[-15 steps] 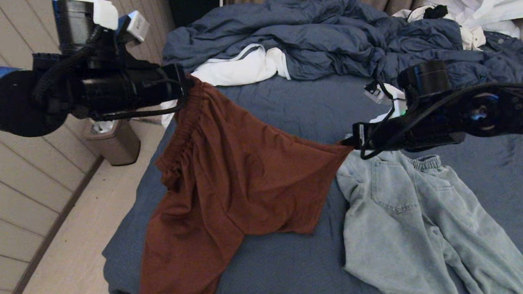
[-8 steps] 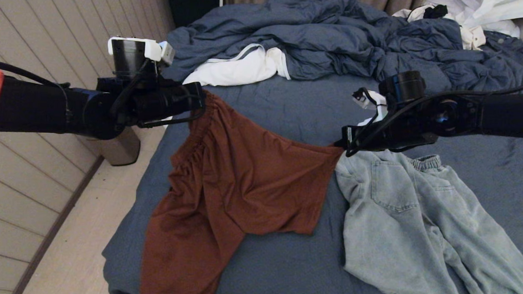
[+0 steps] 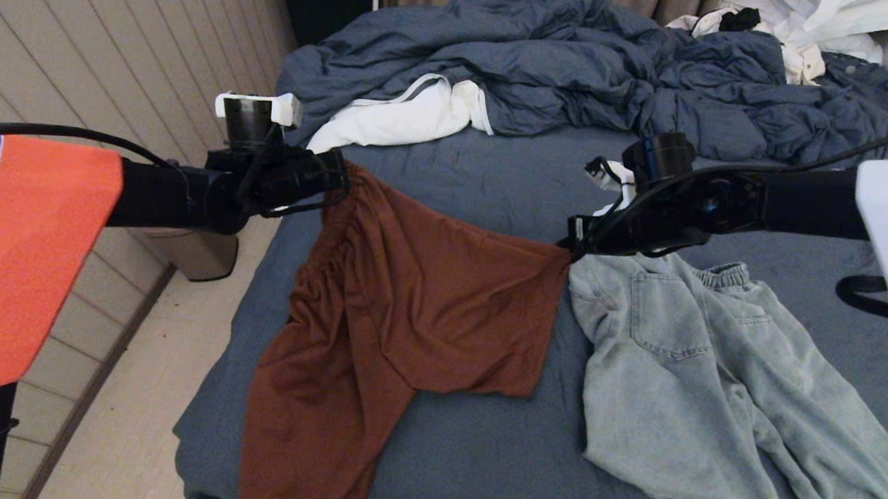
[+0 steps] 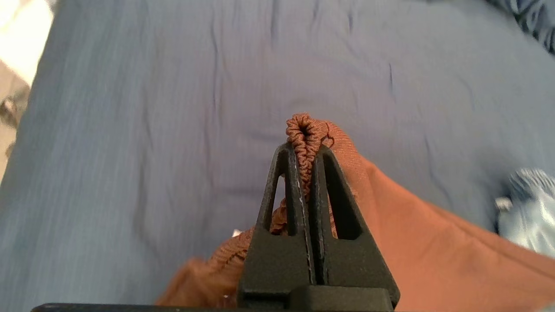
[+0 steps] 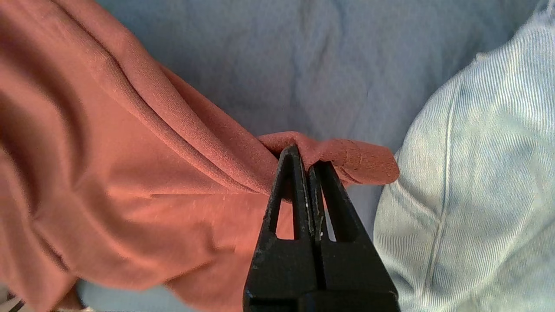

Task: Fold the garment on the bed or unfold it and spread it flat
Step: Unford the brown shorts

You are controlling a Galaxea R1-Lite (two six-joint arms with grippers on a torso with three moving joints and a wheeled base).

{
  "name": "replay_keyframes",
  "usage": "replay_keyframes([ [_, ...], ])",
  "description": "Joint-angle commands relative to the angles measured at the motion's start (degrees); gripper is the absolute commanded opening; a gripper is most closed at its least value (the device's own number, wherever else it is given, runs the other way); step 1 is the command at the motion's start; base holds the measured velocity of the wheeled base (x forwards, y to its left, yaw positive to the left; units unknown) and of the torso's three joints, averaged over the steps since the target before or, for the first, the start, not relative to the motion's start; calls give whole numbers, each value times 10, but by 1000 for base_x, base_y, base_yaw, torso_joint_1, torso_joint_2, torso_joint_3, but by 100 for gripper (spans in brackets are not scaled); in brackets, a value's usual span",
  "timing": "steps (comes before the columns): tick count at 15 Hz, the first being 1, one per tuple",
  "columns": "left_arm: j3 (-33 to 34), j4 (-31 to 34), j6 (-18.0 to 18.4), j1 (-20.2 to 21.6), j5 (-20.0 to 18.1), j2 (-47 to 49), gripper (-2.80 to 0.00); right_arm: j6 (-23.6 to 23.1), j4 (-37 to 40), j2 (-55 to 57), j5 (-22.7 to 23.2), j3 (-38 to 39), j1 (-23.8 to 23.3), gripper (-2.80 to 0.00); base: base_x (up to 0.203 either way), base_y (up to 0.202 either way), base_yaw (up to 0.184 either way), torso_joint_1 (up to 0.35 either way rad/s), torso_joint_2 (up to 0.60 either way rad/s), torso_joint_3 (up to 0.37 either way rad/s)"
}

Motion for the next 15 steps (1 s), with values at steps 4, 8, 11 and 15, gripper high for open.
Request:
replay_keyframes([
  [4,-74,-5,18,5,8,86,-280,5,-10,62,-1,-59,0,-280,0,0,0,0,0,0],
  [8,-75,-17,29,15,10,97,-280,6,-50,80,-4,-58,-1,-280,0,0,0,0,0,0],
  [11,-80,-18,41,13,54,101,0,8,-70,89,-17,-58,-3,0,0,0,0,0,0,0],
  [15,-80,-43,47,6,64,97,0,15,-77,88,-17,-58,-20,0,0,0,0,0,0,0],
])
